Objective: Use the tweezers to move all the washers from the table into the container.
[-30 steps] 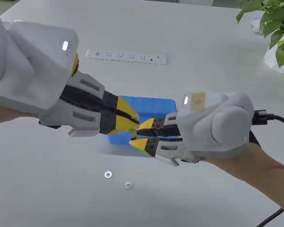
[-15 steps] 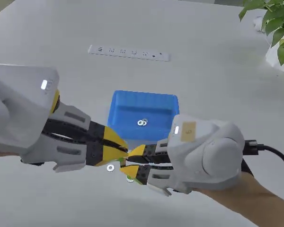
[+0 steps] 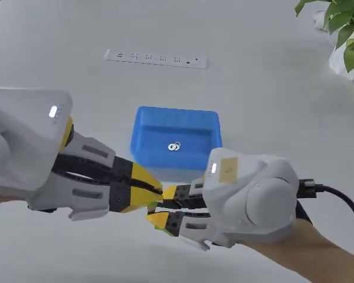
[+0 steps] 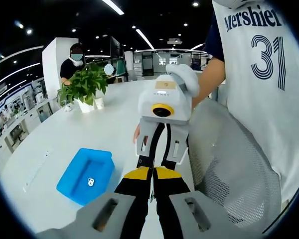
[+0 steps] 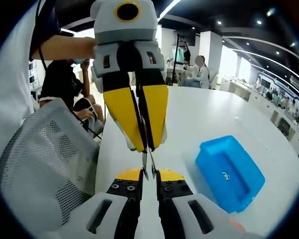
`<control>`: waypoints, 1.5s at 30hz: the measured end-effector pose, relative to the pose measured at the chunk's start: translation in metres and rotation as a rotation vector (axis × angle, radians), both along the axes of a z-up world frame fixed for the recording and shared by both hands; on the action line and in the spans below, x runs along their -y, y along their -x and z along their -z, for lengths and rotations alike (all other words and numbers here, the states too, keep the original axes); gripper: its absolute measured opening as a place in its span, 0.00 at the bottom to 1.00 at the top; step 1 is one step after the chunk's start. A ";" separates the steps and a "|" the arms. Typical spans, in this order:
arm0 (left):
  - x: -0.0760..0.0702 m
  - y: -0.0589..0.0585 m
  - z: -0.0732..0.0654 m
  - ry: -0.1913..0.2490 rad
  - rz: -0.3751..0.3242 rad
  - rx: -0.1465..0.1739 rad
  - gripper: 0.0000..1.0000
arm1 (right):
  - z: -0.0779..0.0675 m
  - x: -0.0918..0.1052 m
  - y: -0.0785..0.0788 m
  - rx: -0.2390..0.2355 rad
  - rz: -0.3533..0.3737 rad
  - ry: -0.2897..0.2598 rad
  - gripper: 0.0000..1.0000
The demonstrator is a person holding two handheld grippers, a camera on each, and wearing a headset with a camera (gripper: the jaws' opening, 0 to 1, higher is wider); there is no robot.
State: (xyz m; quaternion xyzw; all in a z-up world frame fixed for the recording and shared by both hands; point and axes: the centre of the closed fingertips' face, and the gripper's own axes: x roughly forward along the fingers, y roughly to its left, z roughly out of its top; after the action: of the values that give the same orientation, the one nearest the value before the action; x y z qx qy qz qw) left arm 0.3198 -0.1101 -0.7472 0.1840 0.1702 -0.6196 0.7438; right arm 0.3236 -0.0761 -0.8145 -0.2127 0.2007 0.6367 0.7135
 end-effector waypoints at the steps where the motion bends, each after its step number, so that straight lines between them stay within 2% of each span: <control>1: 0.001 0.000 0.001 0.000 0.002 -0.001 0.06 | 0.000 0.000 0.000 0.000 0.001 0.000 0.12; 14: 0.014 -0.003 0.005 0.007 0.036 -0.001 0.06 | 0.005 0.013 -0.004 -0.022 0.057 -0.004 0.12; 20: 0.016 -0.005 0.000 0.026 0.040 0.002 0.05 | -0.001 0.011 -0.006 -0.057 0.090 -0.057 0.14; 28: 0.013 -0.005 0.003 0.021 0.036 -0.004 0.05 | 0.003 0.009 -0.007 -0.047 0.070 -0.044 0.12; 45: 0.005 -0.010 0.028 -0.017 0.006 -0.023 0.05 | 0.028 0.004 -0.012 -0.072 0.070 -0.001 0.12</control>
State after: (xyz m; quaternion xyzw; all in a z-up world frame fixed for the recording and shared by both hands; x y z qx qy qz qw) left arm 0.3298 -0.1155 -0.7749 0.1836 0.1835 -0.6226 0.7382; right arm 0.3355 -0.0797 -0.8427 -0.1819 0.2332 0.6186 0.7279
